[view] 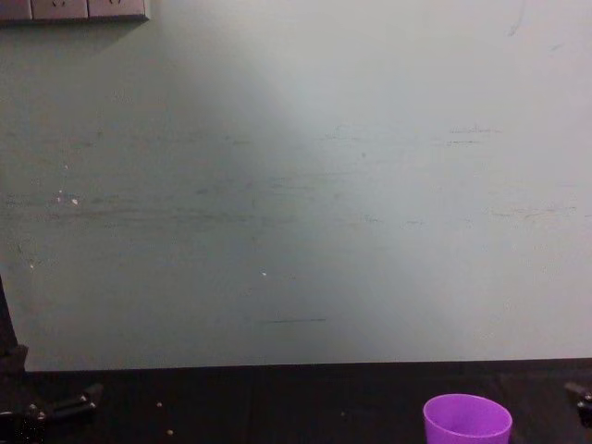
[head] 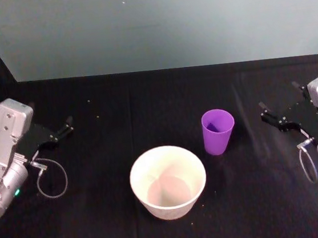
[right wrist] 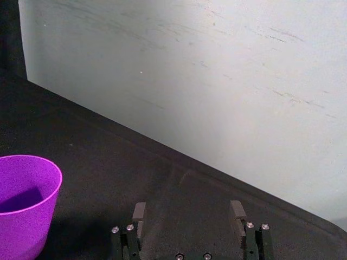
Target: Pick up the cup and pour the mung beans from the cup into the bowl.
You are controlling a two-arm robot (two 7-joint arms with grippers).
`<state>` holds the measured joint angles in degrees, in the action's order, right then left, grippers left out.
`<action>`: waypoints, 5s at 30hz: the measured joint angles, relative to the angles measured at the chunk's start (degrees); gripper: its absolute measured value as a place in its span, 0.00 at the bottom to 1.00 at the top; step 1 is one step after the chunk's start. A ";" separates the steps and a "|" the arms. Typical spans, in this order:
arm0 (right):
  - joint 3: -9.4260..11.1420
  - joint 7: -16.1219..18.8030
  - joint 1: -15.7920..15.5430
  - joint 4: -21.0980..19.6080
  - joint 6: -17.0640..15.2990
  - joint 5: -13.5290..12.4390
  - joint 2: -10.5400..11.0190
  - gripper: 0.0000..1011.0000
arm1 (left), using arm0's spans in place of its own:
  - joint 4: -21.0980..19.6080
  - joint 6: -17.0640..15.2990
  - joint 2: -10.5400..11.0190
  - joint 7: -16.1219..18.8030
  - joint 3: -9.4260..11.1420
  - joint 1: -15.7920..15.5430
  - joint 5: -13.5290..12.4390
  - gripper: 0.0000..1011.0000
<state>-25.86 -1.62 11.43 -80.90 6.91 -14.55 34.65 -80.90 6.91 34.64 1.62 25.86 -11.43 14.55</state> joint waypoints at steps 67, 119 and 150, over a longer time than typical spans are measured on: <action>1.39 23.77 0.95 9.96 7.84 -7.17 -12.53 0.99 | 0.00 0.00 0.00 0.00 0.00 0.00 0.00 1.00; 6.97 22.07 -1.76 -2.38 -0.95 -5.22 -11.06 0.72 | 0.00 0.00 0.01 0.00 0.00 0.00 0.00 1.00; 20.00 21.36 -12.52 -30.37 -16.78 -13.13 -0.19 0.72 | 0.00 0.00 0.00 0.00 0.00 0.00 0.00 1.00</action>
<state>-5.86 19.74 -1.09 -111.26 -9.87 -27.68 34.46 -80.90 6.90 34.64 1.62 25.86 -11.43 14.55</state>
